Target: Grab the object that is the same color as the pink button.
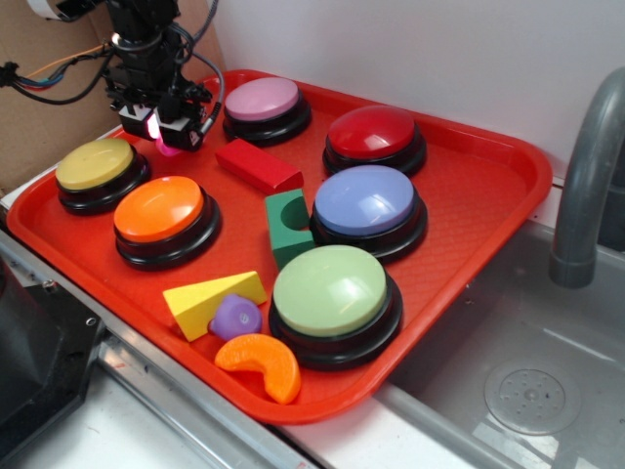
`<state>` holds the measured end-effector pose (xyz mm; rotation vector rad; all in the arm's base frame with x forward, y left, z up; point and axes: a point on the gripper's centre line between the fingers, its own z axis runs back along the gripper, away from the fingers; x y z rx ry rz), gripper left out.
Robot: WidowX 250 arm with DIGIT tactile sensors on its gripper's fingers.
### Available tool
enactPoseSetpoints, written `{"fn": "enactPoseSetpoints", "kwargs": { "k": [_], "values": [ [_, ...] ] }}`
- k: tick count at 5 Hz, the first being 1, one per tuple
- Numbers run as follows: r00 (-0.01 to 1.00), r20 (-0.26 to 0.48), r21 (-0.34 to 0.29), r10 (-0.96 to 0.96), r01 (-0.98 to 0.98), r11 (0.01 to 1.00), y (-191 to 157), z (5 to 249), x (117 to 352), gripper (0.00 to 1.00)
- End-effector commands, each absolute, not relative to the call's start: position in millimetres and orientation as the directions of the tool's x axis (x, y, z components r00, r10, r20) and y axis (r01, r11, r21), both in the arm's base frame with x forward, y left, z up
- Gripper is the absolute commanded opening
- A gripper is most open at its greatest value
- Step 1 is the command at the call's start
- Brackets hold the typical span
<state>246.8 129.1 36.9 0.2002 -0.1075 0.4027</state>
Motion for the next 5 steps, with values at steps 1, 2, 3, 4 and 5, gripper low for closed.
{"fn": "enactPoseSetpoints", "kwargs": {
  "k": [1, 2, 3, 4, 5],
  "values": [
    [0.933, 0.129, 0.068, 0.337, -0.348, 0.935, 84, 107, 253, 0.00],
    [0.951, 0.082, 0.010, 0.298, -0.299, 0.954, 45, 121, 250, 0.00],
    [0.956, 0.039, -0.030, 0.291, -0.290, 0.956, 15, 126, 242, 0.00],
    [0.952, 0.039, -0.061, 0.304, -0.302, 0.951, -4, 127, 234, 0.00],
    [0.915, 0.002, -0.070, 0.404, -0.403, 0.913, -14, 128, 227, 0.00]
  ]
}}
